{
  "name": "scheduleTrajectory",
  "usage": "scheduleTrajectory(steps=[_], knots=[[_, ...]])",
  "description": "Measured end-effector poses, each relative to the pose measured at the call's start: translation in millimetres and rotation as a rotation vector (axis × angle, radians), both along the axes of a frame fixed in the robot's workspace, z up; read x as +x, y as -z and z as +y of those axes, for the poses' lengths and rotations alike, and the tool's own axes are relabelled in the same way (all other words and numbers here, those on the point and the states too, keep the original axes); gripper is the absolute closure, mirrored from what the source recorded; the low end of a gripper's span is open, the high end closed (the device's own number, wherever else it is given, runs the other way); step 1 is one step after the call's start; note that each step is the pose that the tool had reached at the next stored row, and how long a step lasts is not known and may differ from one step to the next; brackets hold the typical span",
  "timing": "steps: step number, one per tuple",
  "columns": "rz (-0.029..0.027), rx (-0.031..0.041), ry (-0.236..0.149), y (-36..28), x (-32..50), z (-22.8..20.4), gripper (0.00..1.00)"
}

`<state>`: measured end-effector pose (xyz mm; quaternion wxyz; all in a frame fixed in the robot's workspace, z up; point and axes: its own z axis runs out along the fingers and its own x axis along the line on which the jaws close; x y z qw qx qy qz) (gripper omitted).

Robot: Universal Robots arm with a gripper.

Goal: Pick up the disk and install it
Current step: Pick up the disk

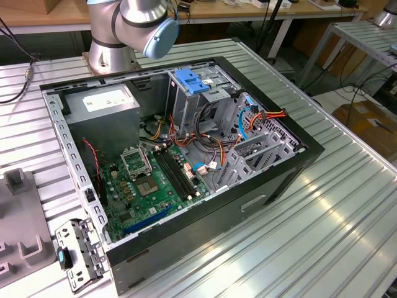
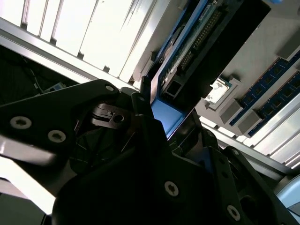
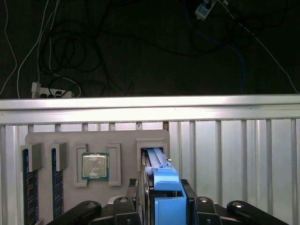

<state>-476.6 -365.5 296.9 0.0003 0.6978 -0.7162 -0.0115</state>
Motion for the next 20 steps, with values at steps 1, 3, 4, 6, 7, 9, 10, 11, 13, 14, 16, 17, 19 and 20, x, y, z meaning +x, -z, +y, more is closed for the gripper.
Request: scheduleTrajectory(steps=[1,3,4,6,7,9,10,11,13,14,16,17,19,20], knots=[[-0.0001,0.0,0.0,0.0,0.0,0.0,0.53],[-0.0001,0.0,0.0,0.0,0.0,0.0,0.53],[-0.0001,0.0,0.0,0.1,0.0,0.0,0.54],[-0.0001,-0.0001,0.0,0.0,0.0,0.0,0.61],[-0.0001,0.0,0.0,0.1,0.0,0.0,0.61],[-0.0001,0.0,0.0,0.1,0.0,0.0,0.61],[-0.0001,0.0,0.0,0.1,0.0,0.0,0.61],[-0.0001,0.0,0.0,0.1,0.0,0.0,0.61],[-0.0002,0.0,0.0,0.2,0.0,0.0,0.62],[0.0,0.0,0.0,0.2,0.0,0.0,0.62],[-0.0001,0.0,0.0,0.2,0.0,0.0,0.63],[-0.0001,-0.0001,0.0,0.3,0.0,0.0,0.63],[-0.0001,-0.0001,0.0,0.5,0.0,0.0,0.63],[-0.0001,-0.0001,0.0,0.6,0.0,0.0,0.63]])
